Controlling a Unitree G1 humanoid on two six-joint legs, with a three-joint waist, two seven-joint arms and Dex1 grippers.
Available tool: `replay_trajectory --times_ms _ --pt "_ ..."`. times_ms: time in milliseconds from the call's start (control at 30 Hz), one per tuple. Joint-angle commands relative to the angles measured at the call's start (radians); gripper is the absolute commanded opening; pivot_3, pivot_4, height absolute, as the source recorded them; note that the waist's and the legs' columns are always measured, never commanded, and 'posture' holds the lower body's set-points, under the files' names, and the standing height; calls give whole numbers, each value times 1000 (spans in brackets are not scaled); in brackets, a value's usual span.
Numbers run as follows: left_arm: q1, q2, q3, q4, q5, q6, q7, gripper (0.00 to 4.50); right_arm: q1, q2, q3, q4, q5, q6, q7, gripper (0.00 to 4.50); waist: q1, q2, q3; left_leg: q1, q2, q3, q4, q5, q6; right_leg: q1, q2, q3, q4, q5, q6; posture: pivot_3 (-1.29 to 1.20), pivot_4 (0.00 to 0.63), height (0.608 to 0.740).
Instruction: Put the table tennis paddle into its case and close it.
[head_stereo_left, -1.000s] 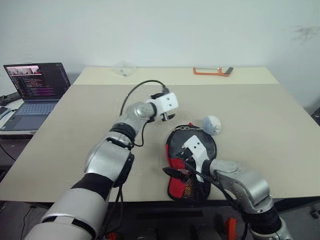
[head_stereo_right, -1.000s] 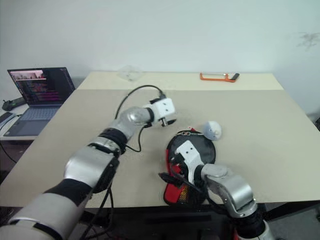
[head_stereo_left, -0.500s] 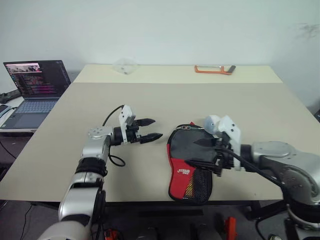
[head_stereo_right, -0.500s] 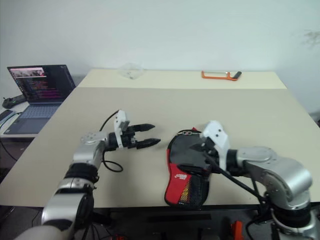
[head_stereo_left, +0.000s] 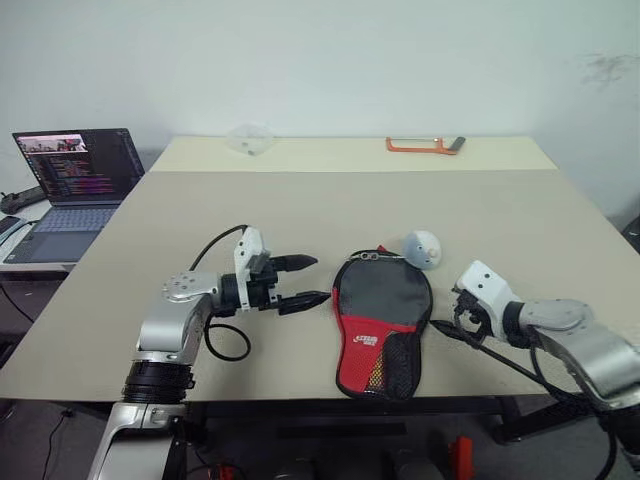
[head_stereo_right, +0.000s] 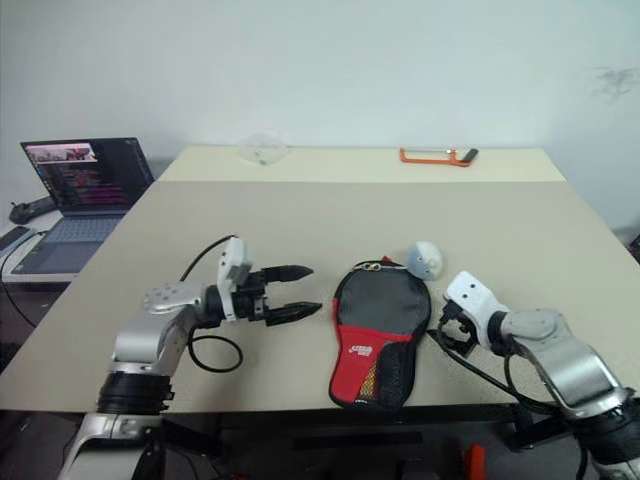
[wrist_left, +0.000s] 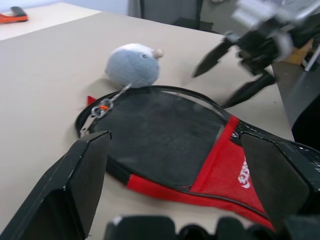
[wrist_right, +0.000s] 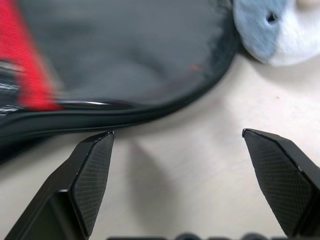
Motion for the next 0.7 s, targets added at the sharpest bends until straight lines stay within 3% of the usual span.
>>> replay_trajectory --times_ms 33,300,700 --pt "4 8 -9 -32 -20 -19 14 4460 -45 28 12 66 -78 -93 -33 4500 0 0 0 0 0 0 0 0 0 0 0 0 0 0 0 0 150 740" --pt "19 6 -35 -1 -12 -71 14 4460 -100 138 15 174 -157 -173 -72 4500 -4 0 0 0 1 1 0 2 -3 0 0 1 -1 0 -1 0 150 740" --pt "-33 -3 -82 46 -10 -89 13 4460 -100 172 -11 157 -172 -180 -56 4500 -4 0 0 1 1 1 -1 2 -3 -1 1 2 0 1 -2 0 150 740"
